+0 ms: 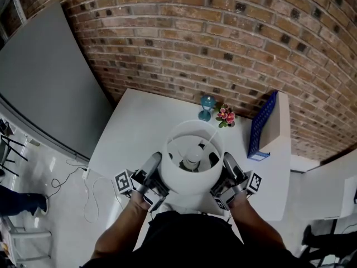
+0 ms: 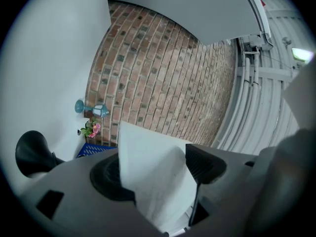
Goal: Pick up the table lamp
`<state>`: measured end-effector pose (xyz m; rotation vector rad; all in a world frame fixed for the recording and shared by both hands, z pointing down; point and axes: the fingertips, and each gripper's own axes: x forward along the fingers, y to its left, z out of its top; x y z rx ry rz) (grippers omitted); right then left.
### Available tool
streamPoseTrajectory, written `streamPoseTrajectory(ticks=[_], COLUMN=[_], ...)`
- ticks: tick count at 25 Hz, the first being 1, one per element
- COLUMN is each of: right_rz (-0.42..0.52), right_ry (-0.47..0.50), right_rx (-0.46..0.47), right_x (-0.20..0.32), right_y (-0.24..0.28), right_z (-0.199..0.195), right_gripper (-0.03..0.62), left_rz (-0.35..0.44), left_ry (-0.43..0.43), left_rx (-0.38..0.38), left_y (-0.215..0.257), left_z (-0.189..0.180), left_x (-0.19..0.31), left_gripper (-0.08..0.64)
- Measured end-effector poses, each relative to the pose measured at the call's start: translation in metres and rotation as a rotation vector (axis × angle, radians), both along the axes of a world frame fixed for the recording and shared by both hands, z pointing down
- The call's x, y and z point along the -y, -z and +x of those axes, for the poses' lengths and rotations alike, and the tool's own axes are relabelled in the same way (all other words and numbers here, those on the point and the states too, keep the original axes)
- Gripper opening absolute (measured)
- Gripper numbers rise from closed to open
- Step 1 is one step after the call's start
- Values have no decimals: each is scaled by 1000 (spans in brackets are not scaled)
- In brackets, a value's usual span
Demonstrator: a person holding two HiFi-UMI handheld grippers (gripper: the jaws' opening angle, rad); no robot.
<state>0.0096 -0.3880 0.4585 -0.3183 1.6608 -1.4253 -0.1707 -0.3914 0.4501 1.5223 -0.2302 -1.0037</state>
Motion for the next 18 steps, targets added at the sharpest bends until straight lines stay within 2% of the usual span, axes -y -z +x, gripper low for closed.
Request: streamPoseTrajectory(ticks=[18], right_rz=[-7], right_ry=[6], right_rx=[-1], right_x=[-1], right_y=[-1], right_z=[-4], right_gripper=[337], left_rz=[-4], left_ry=[5], left_rx=[5], left_y=[0], left_z=[-4], left_x=[-1], left_gripper=[324])
